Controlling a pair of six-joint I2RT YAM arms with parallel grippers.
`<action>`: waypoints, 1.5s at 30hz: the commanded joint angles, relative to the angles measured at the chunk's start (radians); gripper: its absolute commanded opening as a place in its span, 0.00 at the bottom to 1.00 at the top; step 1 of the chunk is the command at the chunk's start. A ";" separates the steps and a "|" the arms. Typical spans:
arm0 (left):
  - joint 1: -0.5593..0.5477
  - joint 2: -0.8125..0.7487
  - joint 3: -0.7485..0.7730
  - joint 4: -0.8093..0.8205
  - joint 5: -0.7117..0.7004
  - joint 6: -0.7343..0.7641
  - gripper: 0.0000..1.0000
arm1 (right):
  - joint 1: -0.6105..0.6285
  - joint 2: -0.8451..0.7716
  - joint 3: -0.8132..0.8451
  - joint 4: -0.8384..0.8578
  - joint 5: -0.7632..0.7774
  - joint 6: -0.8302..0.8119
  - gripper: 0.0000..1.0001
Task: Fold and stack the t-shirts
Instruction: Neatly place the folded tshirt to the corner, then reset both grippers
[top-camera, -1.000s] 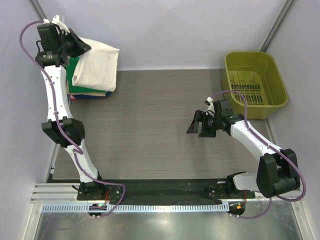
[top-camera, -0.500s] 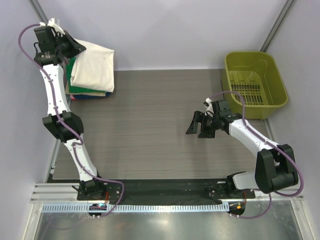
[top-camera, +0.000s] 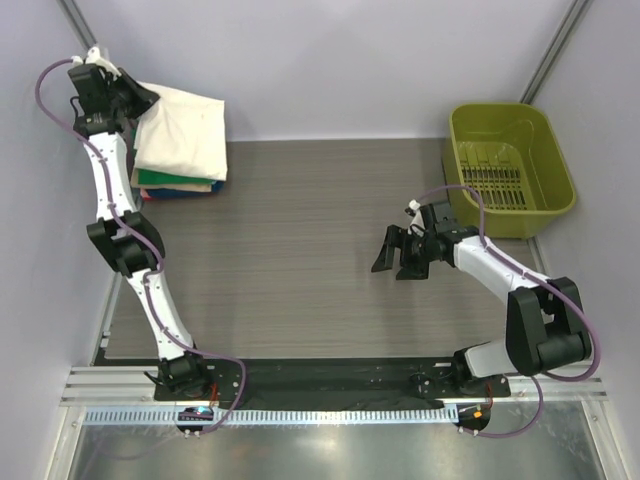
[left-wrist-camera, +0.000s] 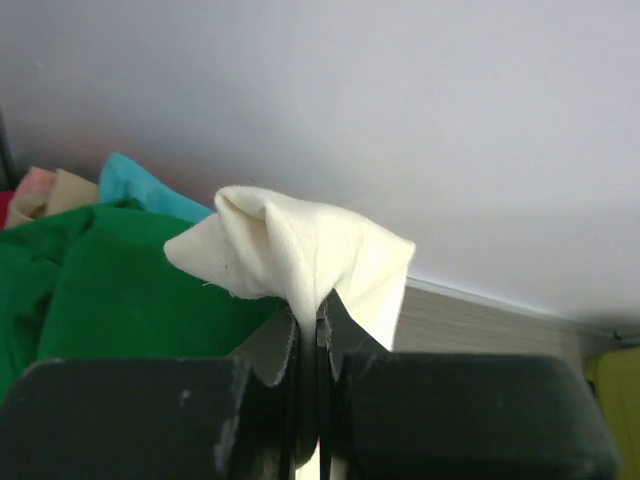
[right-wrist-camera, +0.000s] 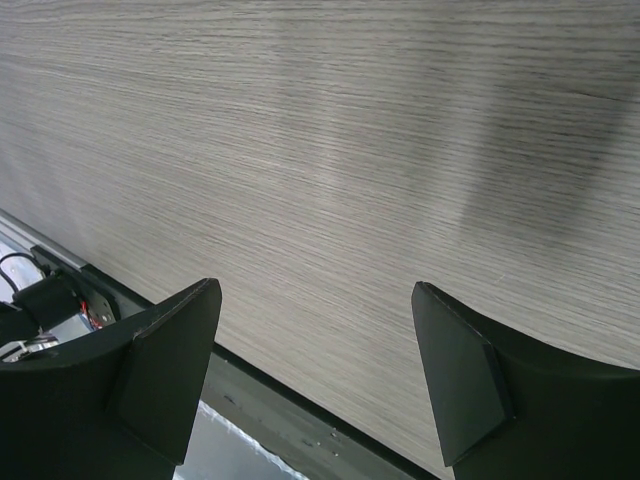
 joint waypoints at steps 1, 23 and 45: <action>0.046 0.045 0.056 0.185 -0.019 -0.034 0.00 | 0.007 0.013 -0.008 0.013 0.008 0.001 0.83; 0.069 -0.160 -0.342 0.400 -0.329 -0.060 1.00 | 0.042 0.111 0.019 0.042 0.054 0.019 0.83; 0.027 -1.191 -1.461 0.113 -0.468 -0.086 1.00 | 0.177 -0.304 -0.080 0.018 0.074 0.115 0.87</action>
